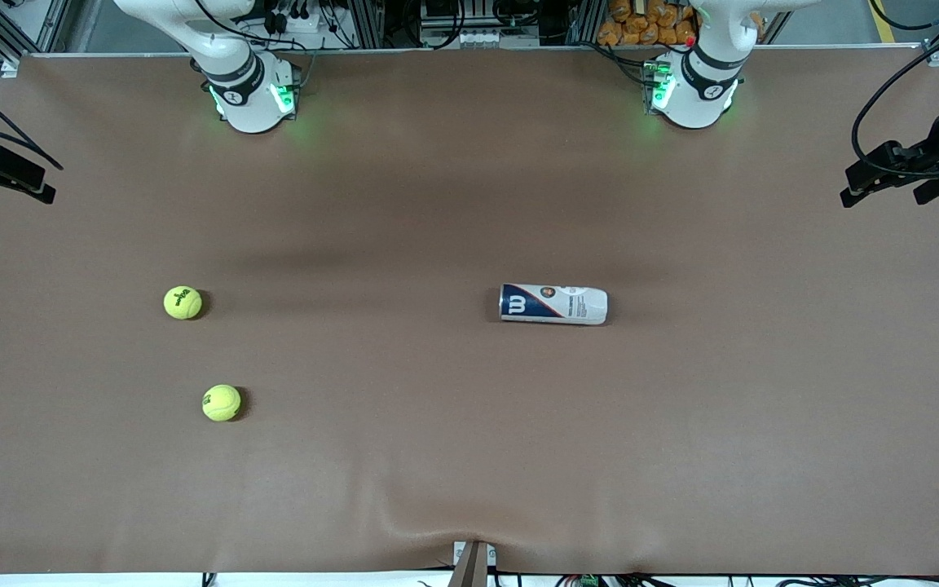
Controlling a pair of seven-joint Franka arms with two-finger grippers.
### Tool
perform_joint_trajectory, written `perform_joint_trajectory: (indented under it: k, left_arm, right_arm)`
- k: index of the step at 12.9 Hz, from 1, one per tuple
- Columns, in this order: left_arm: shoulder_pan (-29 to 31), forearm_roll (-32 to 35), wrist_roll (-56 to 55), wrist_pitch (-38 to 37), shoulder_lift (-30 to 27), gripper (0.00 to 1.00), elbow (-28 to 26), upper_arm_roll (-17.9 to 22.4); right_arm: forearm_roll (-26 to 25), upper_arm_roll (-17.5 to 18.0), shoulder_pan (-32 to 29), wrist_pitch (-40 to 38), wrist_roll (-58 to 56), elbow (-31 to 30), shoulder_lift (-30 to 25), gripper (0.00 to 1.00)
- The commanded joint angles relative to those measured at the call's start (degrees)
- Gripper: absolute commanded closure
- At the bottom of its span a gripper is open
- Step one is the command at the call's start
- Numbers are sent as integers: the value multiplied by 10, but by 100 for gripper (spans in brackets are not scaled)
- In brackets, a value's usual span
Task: Insert tennis ball vertically with right arm
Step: 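Move the left gripper toward the Wilson ball can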
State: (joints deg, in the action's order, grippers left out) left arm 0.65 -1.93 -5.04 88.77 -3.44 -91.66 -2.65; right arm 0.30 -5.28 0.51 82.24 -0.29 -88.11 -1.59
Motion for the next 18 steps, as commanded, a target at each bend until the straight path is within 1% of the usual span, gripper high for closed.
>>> perform_joint_trajectory:
  k: [1,7,9,11,15,18]
  left_arm:
    - [-4,11,4,-10,1,0,9,0]
    - [-8,11,3,-10,9,0,9,-1]
    - [-14,11,6,-10,29,0,8,-8]
    - [-22,11,7,-10,56,0,9,-37]
    - [-31,4,7,-2,112,0,11,-71]
    - [-35,3,8,19,149,0,14,-106]
  right_arm:
    - [-2,3,-1,-1,8,2,-7,0]
    - [-1,4,2,-5,3,1,-7,0]
    - [-1,4,2,-6,3,1,-10,0]
    - [-1,4,1,-7,3,1,-11,0]
    - [-1,4,3,-2,4,1,-11,0]
    - [-1,4,7,-2,4,0,-10,0]
